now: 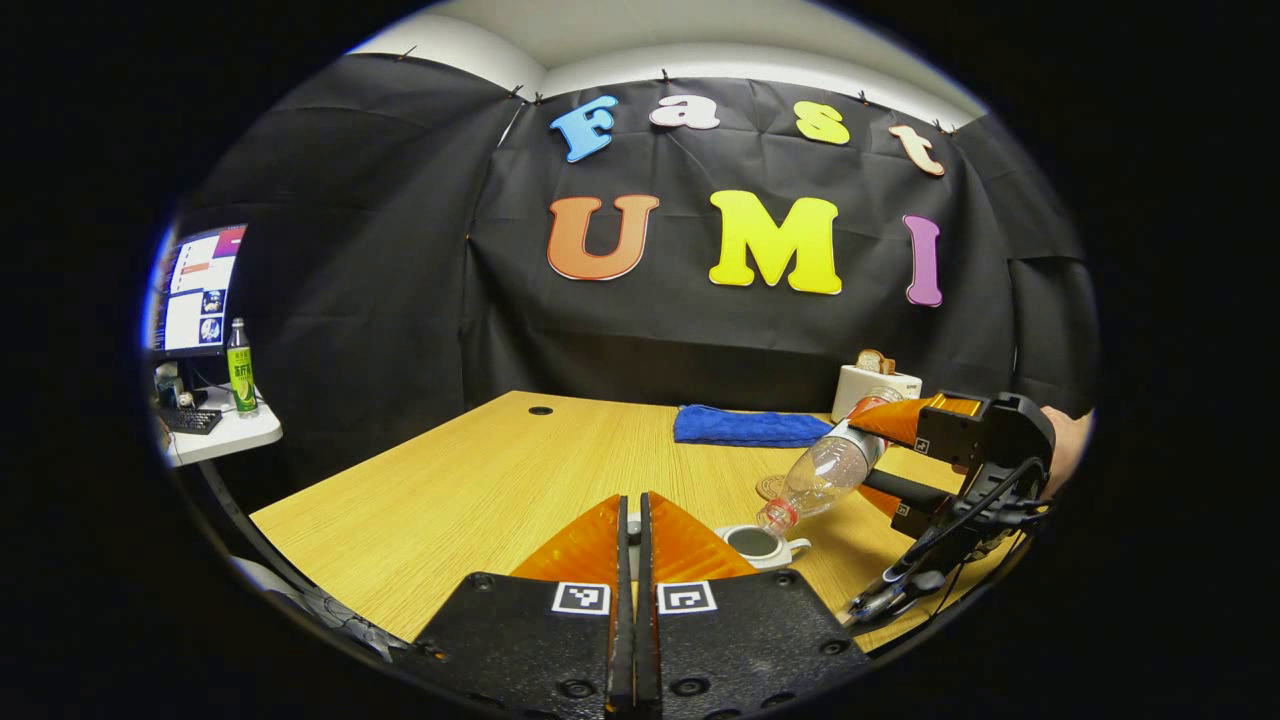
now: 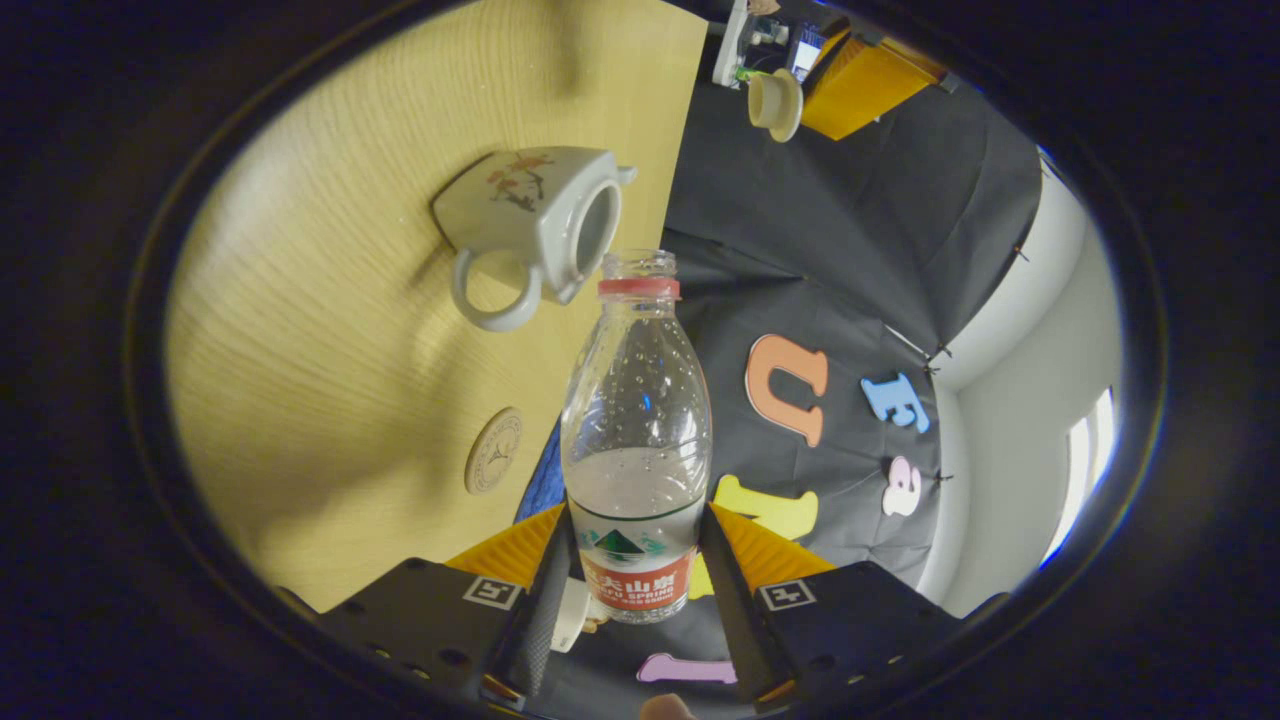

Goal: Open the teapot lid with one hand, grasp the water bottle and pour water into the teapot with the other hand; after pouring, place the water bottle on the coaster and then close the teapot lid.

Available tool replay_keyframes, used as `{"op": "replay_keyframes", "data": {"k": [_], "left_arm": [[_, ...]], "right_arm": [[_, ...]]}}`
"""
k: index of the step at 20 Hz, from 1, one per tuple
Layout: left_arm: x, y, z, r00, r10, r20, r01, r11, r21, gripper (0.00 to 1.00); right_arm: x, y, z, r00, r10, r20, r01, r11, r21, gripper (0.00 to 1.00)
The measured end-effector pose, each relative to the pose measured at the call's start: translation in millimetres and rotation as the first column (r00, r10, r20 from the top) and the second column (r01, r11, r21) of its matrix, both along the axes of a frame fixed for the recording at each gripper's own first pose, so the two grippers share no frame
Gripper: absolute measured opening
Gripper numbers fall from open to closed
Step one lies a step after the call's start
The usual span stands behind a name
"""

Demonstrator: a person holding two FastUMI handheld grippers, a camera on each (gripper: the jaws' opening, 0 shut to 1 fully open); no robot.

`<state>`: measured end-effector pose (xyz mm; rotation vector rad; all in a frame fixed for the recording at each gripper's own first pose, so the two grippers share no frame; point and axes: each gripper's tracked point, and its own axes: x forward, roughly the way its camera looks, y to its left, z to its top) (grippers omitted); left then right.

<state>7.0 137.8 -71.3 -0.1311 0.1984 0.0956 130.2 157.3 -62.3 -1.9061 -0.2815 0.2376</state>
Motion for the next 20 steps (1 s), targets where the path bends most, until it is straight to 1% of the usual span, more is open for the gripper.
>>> {"op": "replay_keyframes", "data": {"k": [20], "left_arm": [[-2, 3, 2, 1.0, 0.004, 0.001, -0.004, 1.0, -0.01, 0.03]], "right_arm": [[-3, 7, 19, 0.997, 0.025, 0.074, -0.017, 0.994, -0.104, 0.71]]}}
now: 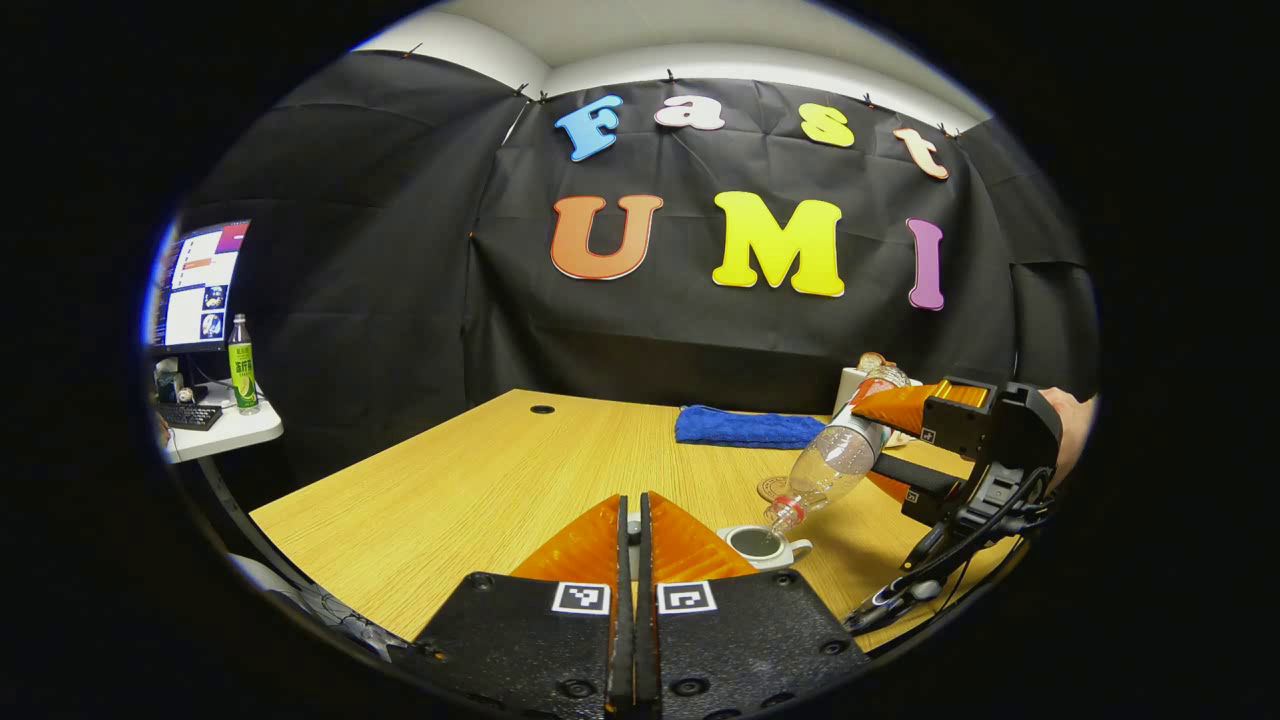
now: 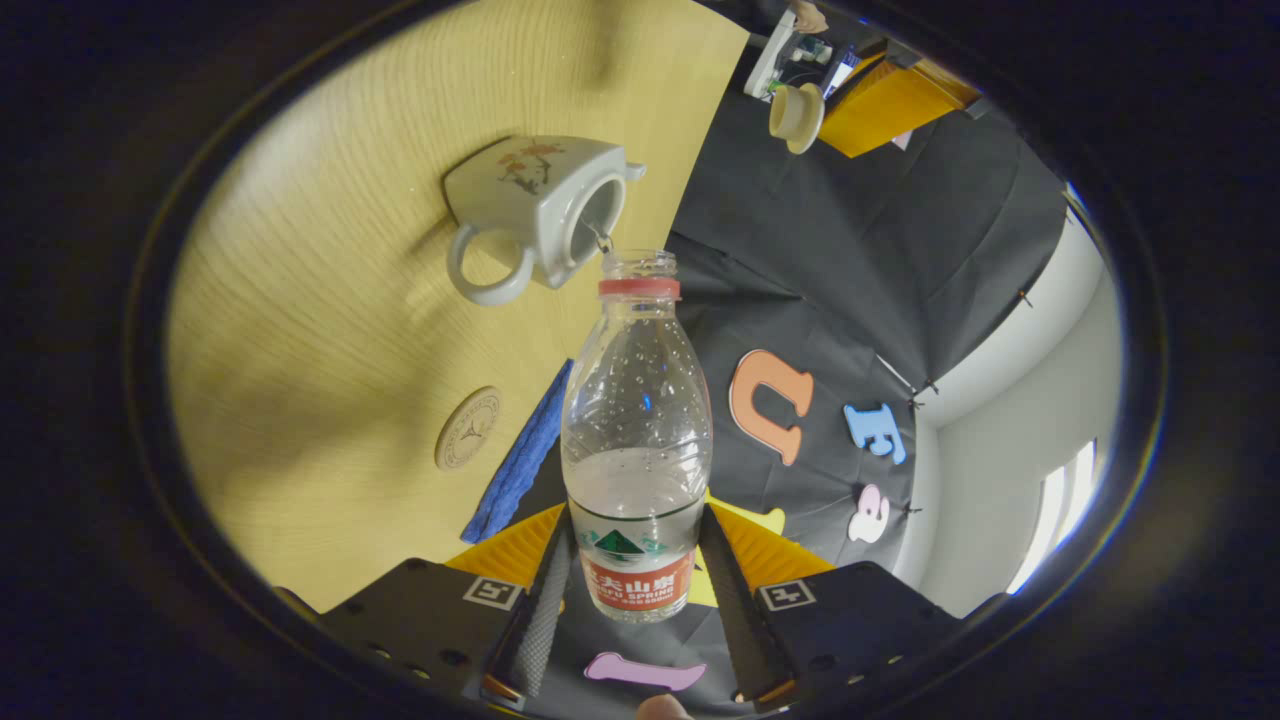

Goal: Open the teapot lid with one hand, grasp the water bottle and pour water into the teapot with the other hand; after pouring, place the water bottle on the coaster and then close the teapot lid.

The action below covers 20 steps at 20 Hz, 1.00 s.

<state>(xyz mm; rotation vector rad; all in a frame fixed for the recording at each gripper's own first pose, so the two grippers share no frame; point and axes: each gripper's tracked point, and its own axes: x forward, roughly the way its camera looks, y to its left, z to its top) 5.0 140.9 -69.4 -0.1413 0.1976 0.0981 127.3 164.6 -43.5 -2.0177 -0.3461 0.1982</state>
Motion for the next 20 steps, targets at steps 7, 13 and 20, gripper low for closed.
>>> {"op": "replay_keyframes", "data": {"k": [7, 13, 20], "left_arm": [[0, 1, 0, 1.0, 0.001, 0.001, -0.001, 1.0, -0.006, 0.03], [-2, 4, 2, 1.0, 0.004, 0.004, -0.004, 1.0, -0.008, 0.03], [-2, 8, 4, 1.0, 0.013, 0.008, -0.013, 1.0, -0.009, 0.03]], "right_arm": [[2, 5, 6, 0.999, 0.02, 0.031, -0.019, 0.999, -0.043, 0.71], [-5, 13, 12, 0.998, 0.044, 0.051, -0.039, 0.996, -0.077, 0.7], [-7, 15, 11, 0.997, 0.055, 0.052, -0.051, 0.996, -0.071, 0.7]]}}
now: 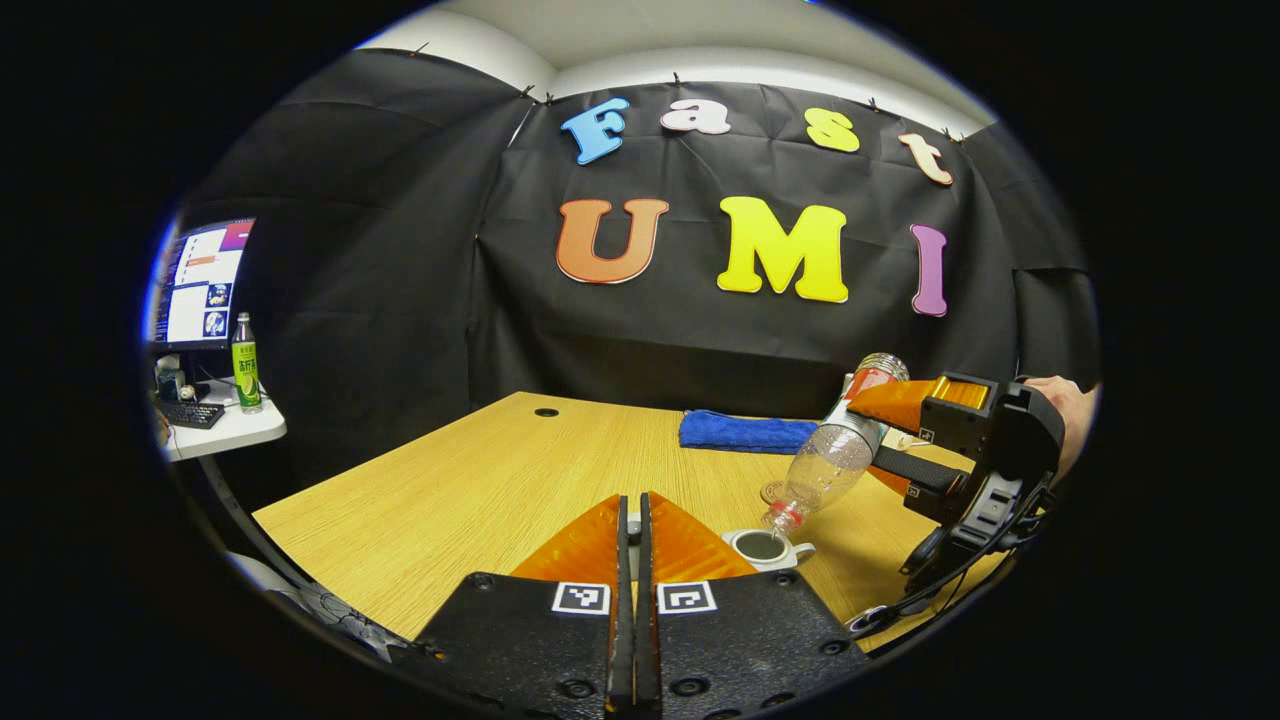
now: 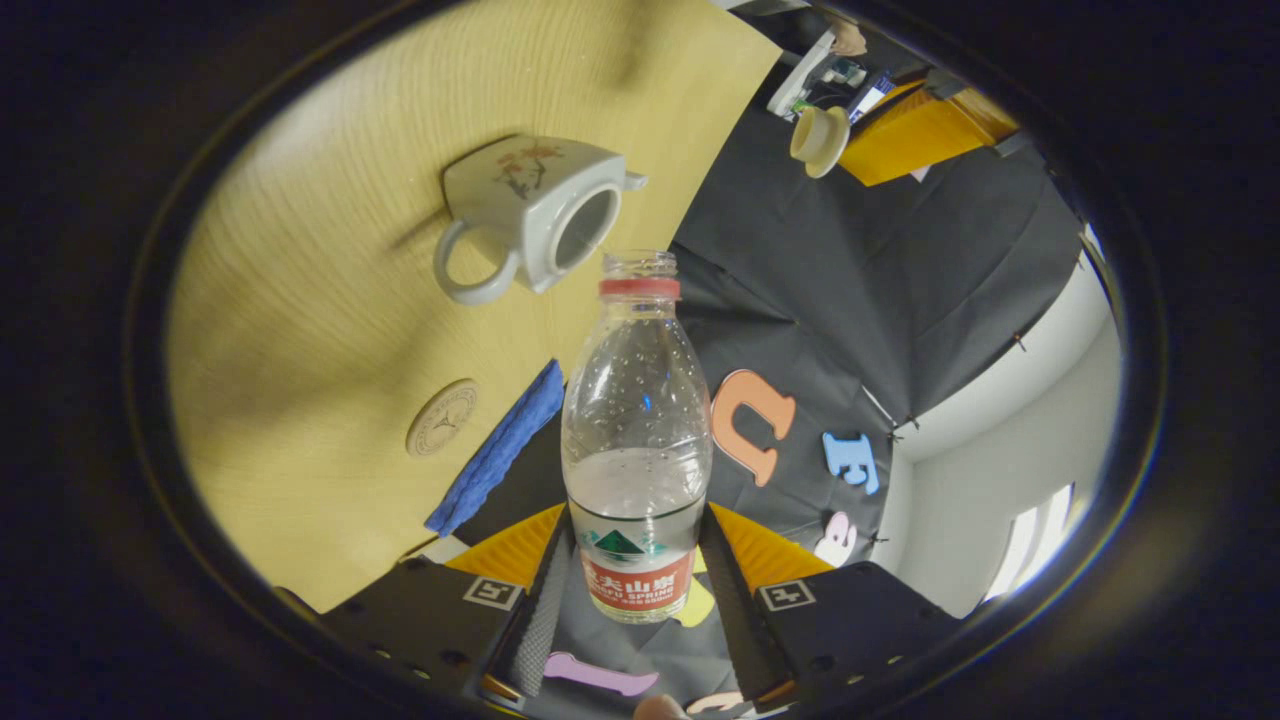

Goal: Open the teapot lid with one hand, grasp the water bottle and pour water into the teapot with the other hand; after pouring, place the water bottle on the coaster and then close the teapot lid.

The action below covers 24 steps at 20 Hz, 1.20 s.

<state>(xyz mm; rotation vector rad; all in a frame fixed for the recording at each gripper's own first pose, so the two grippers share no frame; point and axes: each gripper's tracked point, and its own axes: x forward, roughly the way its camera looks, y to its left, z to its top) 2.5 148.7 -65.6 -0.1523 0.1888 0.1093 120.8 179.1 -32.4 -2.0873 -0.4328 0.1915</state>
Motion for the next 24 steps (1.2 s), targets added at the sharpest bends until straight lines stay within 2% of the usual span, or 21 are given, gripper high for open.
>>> {"op": "replay_keyframes", "data": {"k": [4, 8, 11, 13, 14, 16, 19, 21, 22, 24], "left_arm": [[-2, 3, 3, 1.0, 0.01, 0.006, -0.01, 1.0, 0.003, 0.03], [-3, 7, 8, 1.0, 0.021, 0.016, -0.021, 1.0, 0.003, 0.03], [-4, 9, 13, 0.999, 0.034, 0.028, -0.034, 0.999, 0.004, 0.03], [-5, 8, 16, 0.999, 0.033, 0.035, -0.034, 0.999, 0.001, 0.03], [-5, 6, 17, 0.999, 0.028, 0.037, -0.028, 1.0, 0.002, 0.03], [-3, 3, 19, 0.999, 0.021, 0.034, -0.021, 1.0, 0.012, 0.03], [-2, -3, 25, 0.999, 0.008, 0.041, -0.009, 1.0, 0.022, 0.03], [-1, -8, 28, 0.999, -0.001, 0.048, 0.0, 1.0, 0.027, 0.03], [-1, -11, 30, 0.999, -0.004, 0.052, 0.002, 1.0, 0.029, 0.03], [0, -14, 32, 0.999, -0.009, 0.053, 0.007, 0.999, 0.038, 0.03]], "right_arm": [[3, -7, -8, 0.998, -0.023, -0.062, 0.027, 0.997, 0.066, 0.7], [1, -12, -27, 0.981, -0.042, -0.192, 0.076, 0.983, 0.17, 0.71], [10, -23, -39, 0.938, -0.074, -0.338, 0.18, 0.939, 0.293, 0.72], [9, -28, -50, 0.888, -0.061, -0.456, 0.258, 0.887, 0.384, 0.72], [6, -28, -58, 0.854, -0.04, -0.518, 0.303, 0.849, 0.434, 0.72], [-4, -29, -64, 0.779, 0.029, -0.627, 0.401, 0.745, 0.532, 0.72], [-9, -23, -61, 0.671, 0.179, -0.719, 0.539, 0.548, 0.64, 0.71], [-4, -23, -52, 0.62, 0.286, -0.731, 0.617, 0.397, 0.679, 0.71], [1, -23, -44, 0.604, 0.342, -0.72, 0.65, 0.312, 0.693, 0.72], [22, -31, -27, 0.601, 0.426, -0.676, 0.696, 0.136, 0.705, 0.71]]}}
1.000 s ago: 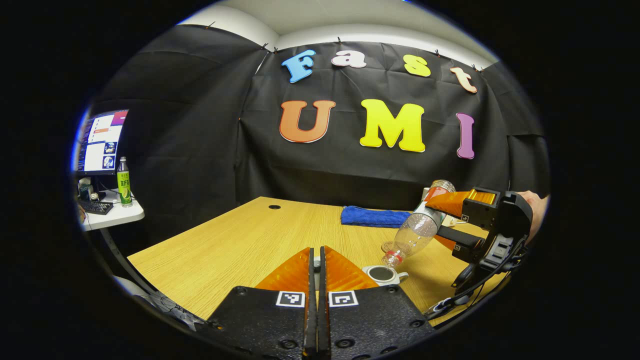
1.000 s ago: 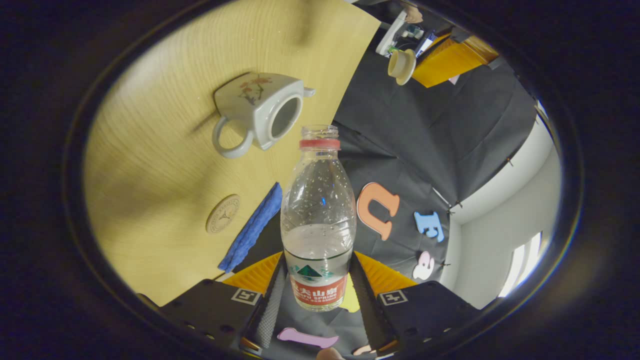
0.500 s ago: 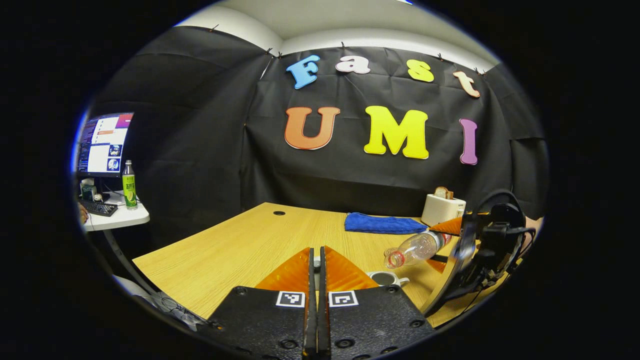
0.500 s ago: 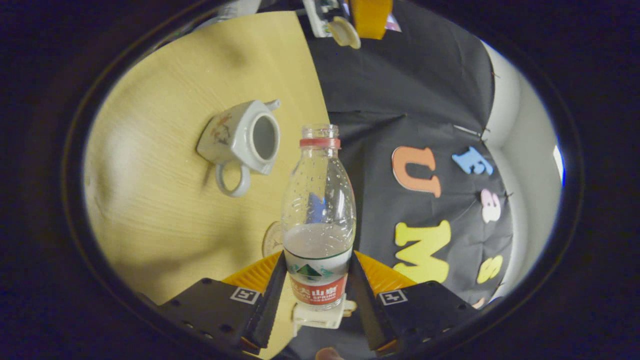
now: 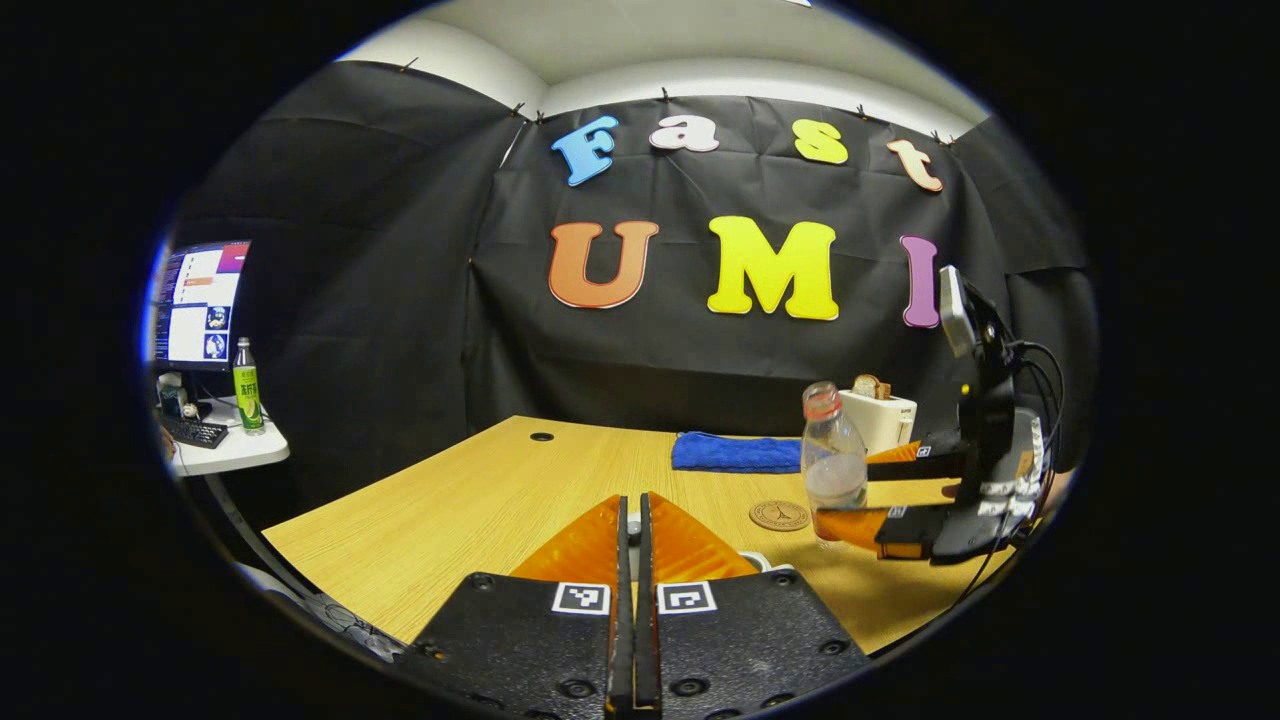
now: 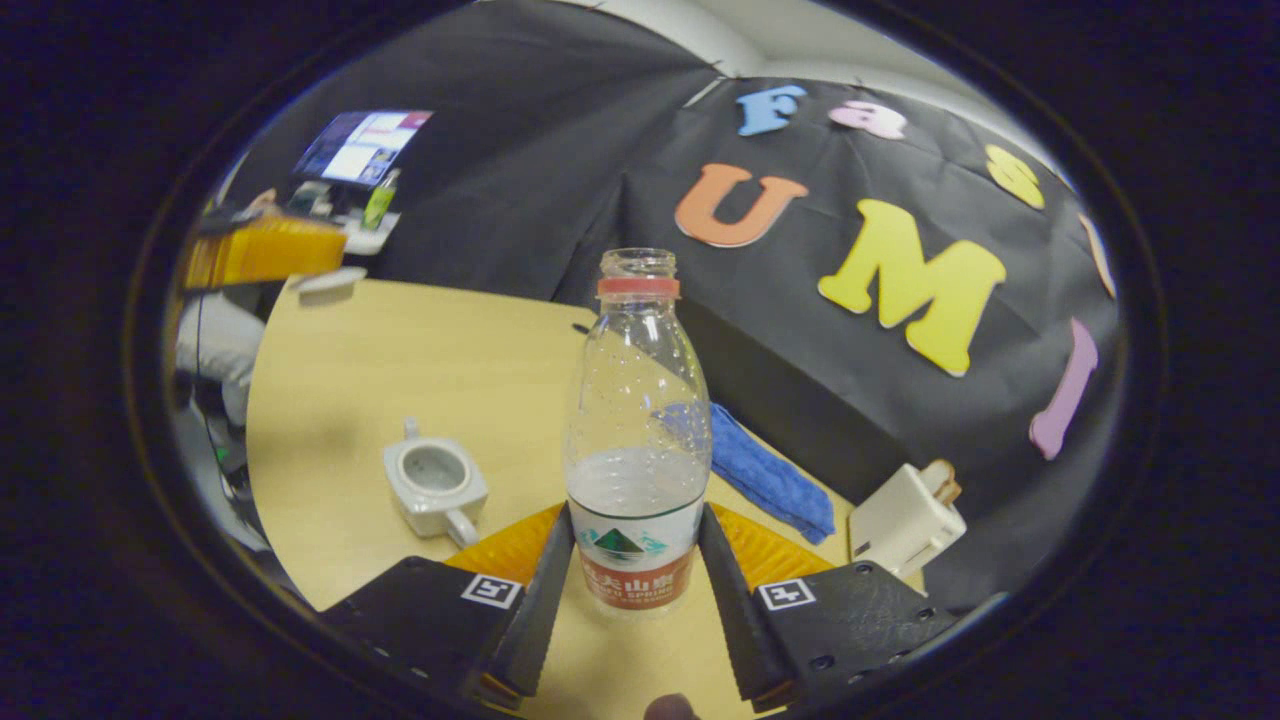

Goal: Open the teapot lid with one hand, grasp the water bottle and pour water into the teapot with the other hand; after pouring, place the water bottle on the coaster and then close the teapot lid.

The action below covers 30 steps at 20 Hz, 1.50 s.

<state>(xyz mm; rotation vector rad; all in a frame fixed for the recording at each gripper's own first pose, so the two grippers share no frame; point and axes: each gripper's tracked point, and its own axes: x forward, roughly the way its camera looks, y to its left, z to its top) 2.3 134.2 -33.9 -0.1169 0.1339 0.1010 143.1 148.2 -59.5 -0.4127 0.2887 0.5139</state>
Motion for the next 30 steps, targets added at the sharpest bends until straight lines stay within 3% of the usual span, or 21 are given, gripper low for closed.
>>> {"op": "replay_keyframes", "data": {"k": [3, 8, 14, 26, 28, 29, 30], "left_arm": [[0, -4, 3, 1.0, -0.002, 0.006, 0.002, 1.0, 0.014, 0.03], [0, -3, 3, 1.0, 0.007, -0.002, -0.007, 1.0, 0.029, 0.03], [1, 6, -4, 0.999, 0.026, -0.02, -0.025, 0.999, 0.043, 0.03], [6, 7, -14, 0.999, 0.029, -0.045, -0.027, 0.999, 0.048, 0.03], [5, 6, -13, 0.999, 0.026, -0.042, -0.024, 0.999, 0.044, 0.03], [4, 5, -13, 0.999, 0.026, -0.041, -0.024, 0.999, 0.042, 0.03], [4, 4, -13, 0.999, 0.024, -0.041, -0.023, 0.999, 0.041, 0.03]], "right_arm": [[35, -10, 14, 0.996, -0.077, -0.045, 0.084, 0.976, 0.2, 0.71], [82, -10, 9, 0.99, -0.127, -0.055, 0.138, 0.93, 0.342, 0.7], [114, -6, -27, 0.982, -0.152, -0.111, 0.182, 0.919, 0.351, 0.71], [116, 0, -41, 0.984, -0.155, -0.092, 0.177, 0.934, 0.31, 0.75], [112, 3, -42, 0.984, -0.146, -0.101, 0.17, 0.937, 0.305, 0.81], [109, 2, -41, 0.985, -0.145, -0.099, 0.168, 0.938, 0.302, 0.91], [106, 2, -37, 0.986, -0.141, -0.087, 0.16, 0.94, 0.302, 0.94]]}}
